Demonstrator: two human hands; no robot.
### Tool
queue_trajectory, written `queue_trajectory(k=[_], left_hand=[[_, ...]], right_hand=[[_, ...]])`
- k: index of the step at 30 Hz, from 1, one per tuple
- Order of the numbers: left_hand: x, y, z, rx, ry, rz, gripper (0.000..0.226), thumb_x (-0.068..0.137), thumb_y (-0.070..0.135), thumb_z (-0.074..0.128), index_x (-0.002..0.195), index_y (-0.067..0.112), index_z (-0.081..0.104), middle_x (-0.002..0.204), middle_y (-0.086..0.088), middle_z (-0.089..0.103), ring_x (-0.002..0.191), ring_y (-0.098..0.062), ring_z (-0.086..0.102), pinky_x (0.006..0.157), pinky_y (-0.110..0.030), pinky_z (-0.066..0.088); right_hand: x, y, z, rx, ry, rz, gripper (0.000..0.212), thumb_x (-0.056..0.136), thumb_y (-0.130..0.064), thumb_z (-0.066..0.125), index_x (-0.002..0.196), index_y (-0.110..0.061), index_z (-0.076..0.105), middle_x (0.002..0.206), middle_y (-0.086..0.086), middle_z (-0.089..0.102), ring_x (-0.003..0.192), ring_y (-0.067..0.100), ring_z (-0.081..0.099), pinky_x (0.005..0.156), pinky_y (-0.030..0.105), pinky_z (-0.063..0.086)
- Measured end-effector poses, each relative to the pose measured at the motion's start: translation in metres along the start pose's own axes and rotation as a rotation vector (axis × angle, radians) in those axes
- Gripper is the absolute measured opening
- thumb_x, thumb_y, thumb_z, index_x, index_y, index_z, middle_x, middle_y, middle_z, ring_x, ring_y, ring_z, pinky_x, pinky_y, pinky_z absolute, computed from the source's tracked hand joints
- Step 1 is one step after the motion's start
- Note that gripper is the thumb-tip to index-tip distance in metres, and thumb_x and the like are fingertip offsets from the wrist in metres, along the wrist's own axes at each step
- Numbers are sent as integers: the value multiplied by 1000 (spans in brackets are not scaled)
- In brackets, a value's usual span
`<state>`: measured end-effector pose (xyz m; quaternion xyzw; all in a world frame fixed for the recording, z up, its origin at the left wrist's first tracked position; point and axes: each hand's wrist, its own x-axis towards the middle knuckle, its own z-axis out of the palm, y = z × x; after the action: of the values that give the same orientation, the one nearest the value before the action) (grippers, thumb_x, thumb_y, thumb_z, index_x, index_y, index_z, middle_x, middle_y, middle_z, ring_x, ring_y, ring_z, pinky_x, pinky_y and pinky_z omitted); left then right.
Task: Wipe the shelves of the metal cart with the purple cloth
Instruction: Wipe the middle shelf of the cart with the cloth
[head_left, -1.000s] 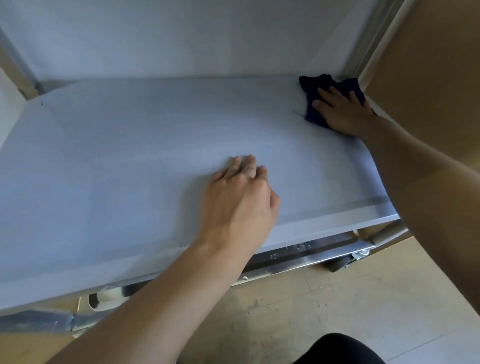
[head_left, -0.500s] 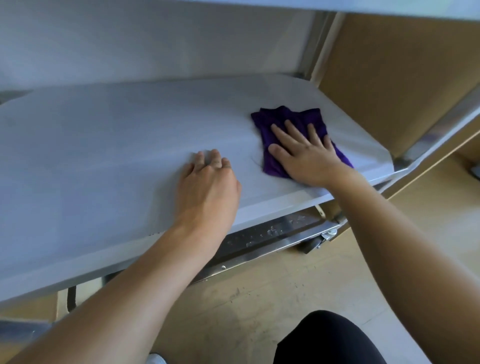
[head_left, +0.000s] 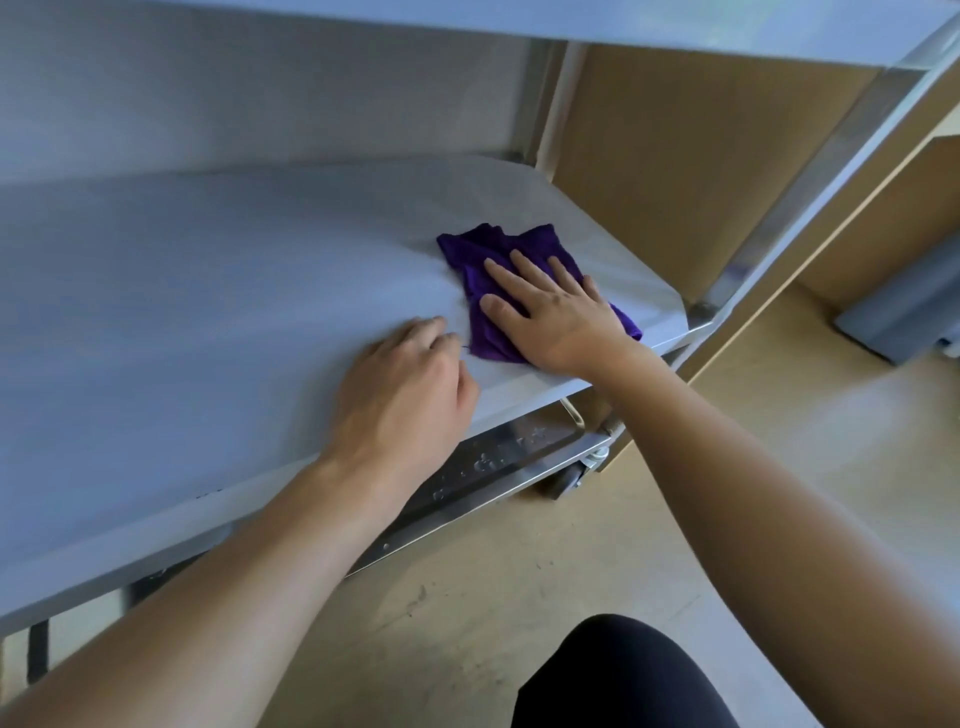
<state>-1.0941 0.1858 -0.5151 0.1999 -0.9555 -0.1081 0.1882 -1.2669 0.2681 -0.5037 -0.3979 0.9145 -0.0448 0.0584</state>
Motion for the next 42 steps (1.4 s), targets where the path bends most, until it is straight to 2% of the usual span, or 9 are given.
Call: queue_trajectory(k=[5, 8, 9, 13, 21, 26, 30, 35, 42], left_hand=[[-2, 4, 5, -48, 32, 8, 33, 83, 18, 48, 98, 2, 72, 119, -12, 68, 109, -29, 65, 88, -40, 54], [-3, 7, 8, -108, 1, -5, 37, 86, 20, 42, 104, 4, 70, 128, -10, 64, 122, -27, 58, 97, -41, 50], [-3, 8, 9, -124, -8, -12, 38, 86, 21, 41, 106, 5, 69, 130, -8, 63, 125, -26, 56, 99, -41, 49], [-4, 14, 7, -103, -22, -25, 40, 84, 20, 43, 108, 4, 71, 127, -9, 65, 123, -28, 58, 93, -42, 49], [-4, 14, 9, -94, -9, -30, 39, 82, 18, 46, 108, 4, 72, 124, -11, 66, 120, -30, 59, 89, -41, 50], [-4, 3, -1, -204, -27, -45, 35, 90, 17, 46, 114, 6, 69, 136, -8, 58, 128, -23, 54, 103, -36, 45], [-14, -18, -19, -143, -48, -79, 34, 94, 18, 50, 124, 9, 63, 147, -6, 47, 132, -20, 48, 107, -37, 42], [-39, -56, -45, -21, -4, -229, 39, 94, 21, 51, 131, 13, 59, 149, -6, 45, 136, -21, 43, 110, -37, 36], [-55, -72, -43, -85, 31, -321, 35, 94, 28, 54, 126, 18, 64, 146, -11, 47, 138, -20, 42, 115, -38, 32]], right_hand=[[5, 71, -14, -56, -16, 176, 65, 89, -76, 3, 150, -53, 5, 162, -20, -2, 152, 21, -3, 121, 49, -2], [18, 110, -14, -117, -94, 238, 112, 48, -94, -25, 149, -53, 1, 162, -18, -11, 151, 23, -12, 119, 56, 2], [21, 111, -15, -100, -110, 255, 109, 52, -92, -24, 150, -52, 0, 162, -17, -13, 150, 25, -14, 118, 58, 1], [25, 82, -19, -29, -79, 300, 60, 97, -64, 9, 153, -45, -4, 163, -11, -12, 148, 38, -17, 115, 61, -10], [50, -13, -1, 35, -28, 77, 61, 98, -61, 18, 154, -43, 2, 164, -10, -6, 149, 38, -11, 117, 58, -9], [53, -11, -2, 77, -7, 78, 58, 96, -65, 19, 152, -49, 11, 164, -14, 3, 150, 34, -2, 118, 55, -2], [61, -4, -5, 1, 73, 105, 55, 96, -62, 17, 150, -50, 17, 163, -12, 13, 147, 34, 12, 116, 54, 10], [66, -3, 1, -25, 27, 120, 58, 94, -66, 16, 150, -53, 8, 165, -5, -4, 148, 40, -13, 113, 63, -12], [78, -36, 0, -27, -63, 106, 60, 94, -63, 14, 151, -50, -1, 165, -4, -9, 148, 40, -14, 112, 66, -14]])
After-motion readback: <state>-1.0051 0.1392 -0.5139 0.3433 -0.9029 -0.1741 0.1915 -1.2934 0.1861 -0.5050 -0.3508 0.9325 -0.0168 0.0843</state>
